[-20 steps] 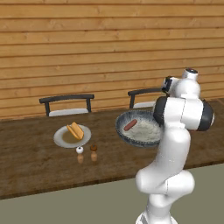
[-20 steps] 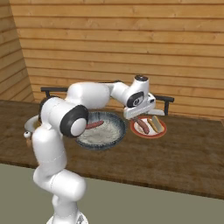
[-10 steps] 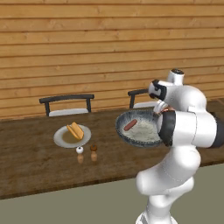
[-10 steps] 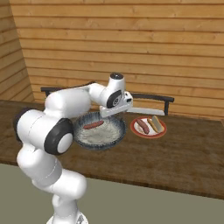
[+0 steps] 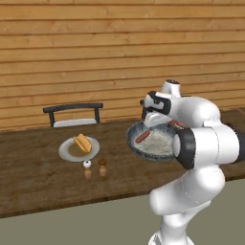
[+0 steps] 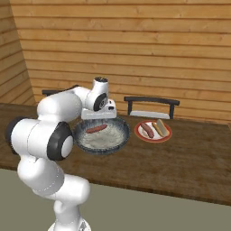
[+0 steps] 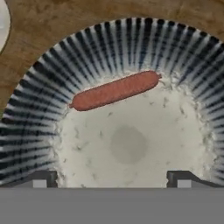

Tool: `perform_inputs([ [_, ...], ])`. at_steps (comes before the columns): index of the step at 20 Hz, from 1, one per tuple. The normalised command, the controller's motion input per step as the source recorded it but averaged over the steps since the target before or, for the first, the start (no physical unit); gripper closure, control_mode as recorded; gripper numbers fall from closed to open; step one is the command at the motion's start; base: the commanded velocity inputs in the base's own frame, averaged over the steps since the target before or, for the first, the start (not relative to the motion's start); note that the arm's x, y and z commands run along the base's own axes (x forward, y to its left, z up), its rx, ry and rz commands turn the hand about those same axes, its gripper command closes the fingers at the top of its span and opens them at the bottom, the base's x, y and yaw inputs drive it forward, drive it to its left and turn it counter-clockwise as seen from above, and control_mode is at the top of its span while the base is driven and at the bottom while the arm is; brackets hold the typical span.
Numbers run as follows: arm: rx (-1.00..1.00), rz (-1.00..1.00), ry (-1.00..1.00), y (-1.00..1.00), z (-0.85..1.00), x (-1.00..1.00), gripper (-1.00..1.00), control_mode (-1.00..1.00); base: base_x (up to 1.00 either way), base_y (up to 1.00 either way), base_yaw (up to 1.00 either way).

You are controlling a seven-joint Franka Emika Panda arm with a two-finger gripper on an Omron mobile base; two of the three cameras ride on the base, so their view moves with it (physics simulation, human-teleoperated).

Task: Place one bun and one sausage from the bowl on each plate.

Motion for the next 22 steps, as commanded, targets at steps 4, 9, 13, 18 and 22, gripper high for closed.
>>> perform_inputs([
  [4,0.00,-0.06,0.44,0.10,-0.05,-0.03,-1.00,-1.00,0.00,0.00,0.00],
  [9,0.03,-0.02,0.01,-0.01,-0.66,0.14,-1.00,-1.00,0.00,0.00,0.00],
  [13,0.01,-0.12,-0.05,0.09,-0.58,0.53,-1.00,-1.00,0.00,0.00,0.00],
  [18,0.01,-0.14,-0.02,0.20,-0.39,0.36,-1.00,-1.00,0.00,0.00,0.00],
  [22,0.03,-0.13,-0.05,0.00,-0.12,0.09,-1.00,-1.00,0.00,0.00,0.00],
])
